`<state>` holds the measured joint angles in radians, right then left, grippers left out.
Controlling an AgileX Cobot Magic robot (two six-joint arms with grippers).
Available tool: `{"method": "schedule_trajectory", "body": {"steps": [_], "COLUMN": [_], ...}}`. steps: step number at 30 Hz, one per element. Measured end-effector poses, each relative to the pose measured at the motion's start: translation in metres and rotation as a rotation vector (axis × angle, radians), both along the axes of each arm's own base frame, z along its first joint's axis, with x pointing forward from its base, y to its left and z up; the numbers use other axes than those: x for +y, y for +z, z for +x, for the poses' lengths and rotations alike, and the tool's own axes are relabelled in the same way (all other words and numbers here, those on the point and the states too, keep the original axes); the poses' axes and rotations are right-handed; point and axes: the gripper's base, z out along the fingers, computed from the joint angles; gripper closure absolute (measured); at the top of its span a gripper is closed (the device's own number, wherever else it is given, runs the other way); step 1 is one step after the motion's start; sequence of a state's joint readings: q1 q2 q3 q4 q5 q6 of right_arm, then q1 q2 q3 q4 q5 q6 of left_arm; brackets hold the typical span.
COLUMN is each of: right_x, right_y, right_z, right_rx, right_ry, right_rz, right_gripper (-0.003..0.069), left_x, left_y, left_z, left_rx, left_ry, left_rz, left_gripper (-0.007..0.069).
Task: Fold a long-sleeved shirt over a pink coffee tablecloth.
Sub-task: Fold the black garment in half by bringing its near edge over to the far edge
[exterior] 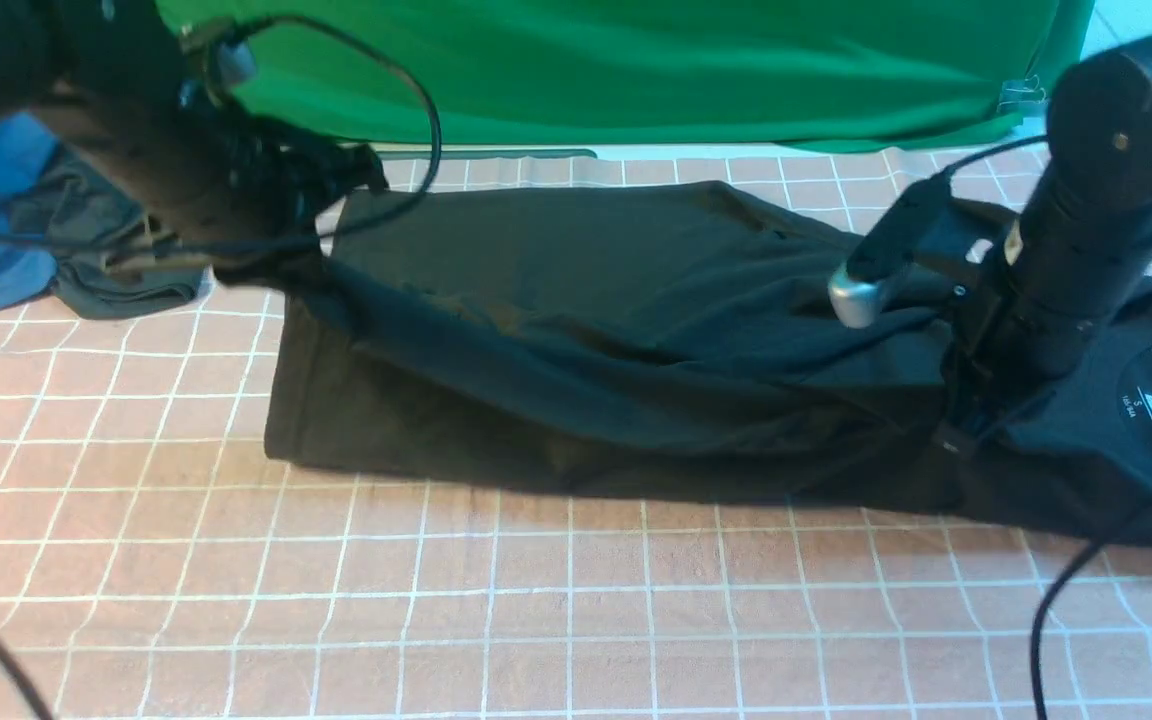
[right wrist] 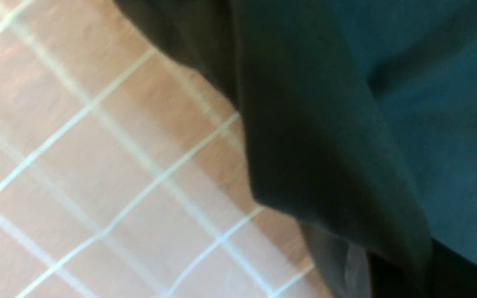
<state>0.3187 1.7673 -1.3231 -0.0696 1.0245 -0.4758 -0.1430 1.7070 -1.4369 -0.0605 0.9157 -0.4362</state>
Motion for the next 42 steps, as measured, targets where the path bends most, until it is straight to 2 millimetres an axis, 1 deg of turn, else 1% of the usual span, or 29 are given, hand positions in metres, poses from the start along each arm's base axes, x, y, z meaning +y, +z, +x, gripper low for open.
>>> {"method": "schedule_trajectory", "body": {"steps": [5, 9, 12, 14, 15, 17, 21, 24, 27, 33, 37, 42], "right_x": [-0.005, -0.008, -0.009, -0.008, -0.007, -0.006, -0.001, 0.002, 0.004, 0.005, 0.001, -0.008], "right_y": [-0.003, -0.005, -0.01, -0.013, -0.014, -0.018, -0.027, -0.026, -0.026, -0.026, -0.026, -0.025], "right_z": [0.027, 0.048, 0.071, 0.082, 0.084, 0.1, 0.125, 0.139, 0.148, 0.153, 0.154, 0.156], "right_rx": [-0.018, -0.059, -0.098, -0.113, -0.116, -0.135, -0.176, -0.215, -0.242, -0.276, -0.275, -0.279], "right_ry": [-0.034, -0.057, -0.072, -0.075, -0.075, -0.08, -0.082, -0.081, -0.08, -0.081, -0.133, -0.188], "right_rz": [0.006, 0.021, 0.034, 0.038, 0.039, 0.044, 0.054, 0.065, 0.072, 0.082, 0.095, 0.108], "right_gripper": [0.058, 0.058, 0.058, 0.058, 0.058, 0.058, 0.058, 0.058, 0.058, 0.058, 0.058, 0.058], "left_x": [0.011, 0.016, 0.02, 0.02, 0.02, 0.02, 0.019, 0.019, 0.019, 0.02, 0.021, 0.027], "left_y": [-0.002, -0.011, -0.021, -0.027, -0.027, -0.035, -0.048, -0.056, -0.062, -0.06, -0.059, -0.058], "left_z": [0.03, 0.05, 0.069, 0.078, 0.079, 0.091, 0.107, 0.115, 0.12, 0.123, 0.124, 0.126], "left_rx": [-0.012, -0.01, -0.02, -0.033, -0.035, -0.067, -0.118, -0.143, -0.158, -0.195, -0.214, -0.234], "left_ry": [0.048, 0.068, 0.085, 0.095, 0.098, 0.112, 0.134, 0.138, 0.157, 0.175, 0.191, 0.221], "left_rz": [-0.016, -0.025, -0.029, -0.035, -0.036, -0.044, -0.059, -0.063, -0.071, -0.083, -0.093, -0.097], "left_gripper": [0.0592, 0.0592, 0.0592, 0.0592, 0.0592, 0.0592, 0.0592, 0.0592, 0.0592, 0.0592, 0.0592, 0.0592]}}
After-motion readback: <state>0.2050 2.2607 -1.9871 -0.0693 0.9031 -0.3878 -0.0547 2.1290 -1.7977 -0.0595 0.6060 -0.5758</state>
